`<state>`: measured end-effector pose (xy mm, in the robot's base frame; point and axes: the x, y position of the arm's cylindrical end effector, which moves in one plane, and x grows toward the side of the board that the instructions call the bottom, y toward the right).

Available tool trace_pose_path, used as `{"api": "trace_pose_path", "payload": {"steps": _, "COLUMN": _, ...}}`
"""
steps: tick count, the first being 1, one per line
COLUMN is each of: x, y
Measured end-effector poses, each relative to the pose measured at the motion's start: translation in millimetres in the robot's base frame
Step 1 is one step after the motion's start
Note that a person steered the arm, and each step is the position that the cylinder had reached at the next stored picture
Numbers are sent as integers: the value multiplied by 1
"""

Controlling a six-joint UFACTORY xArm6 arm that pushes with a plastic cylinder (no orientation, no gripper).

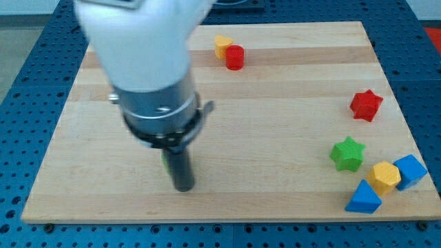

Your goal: Move the green circle towards the center right

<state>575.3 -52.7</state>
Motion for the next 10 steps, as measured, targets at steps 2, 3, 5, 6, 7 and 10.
{"api": "trace_pose_path", "payload": {"steps": 2, "x": 22, "y": -8}}
{"api": "trace_pose_path", "payload": {"steps": 3, "x": 38, "y": -57}}
{"api": "trace_pose_path", "payload": {"steps": 5, "x": -9, "y": -81}}
{"api": "trace_pose_path", "payload": {"steps": 6, "x": -12, "y": -81}}
{"api": "trace_pose_path", "payload": {"steps": 7, "x": -14, "y": -81}}
{"api": "trace_pose_path", "payload": {"steps": 10, "x": -70, "y": 37}}
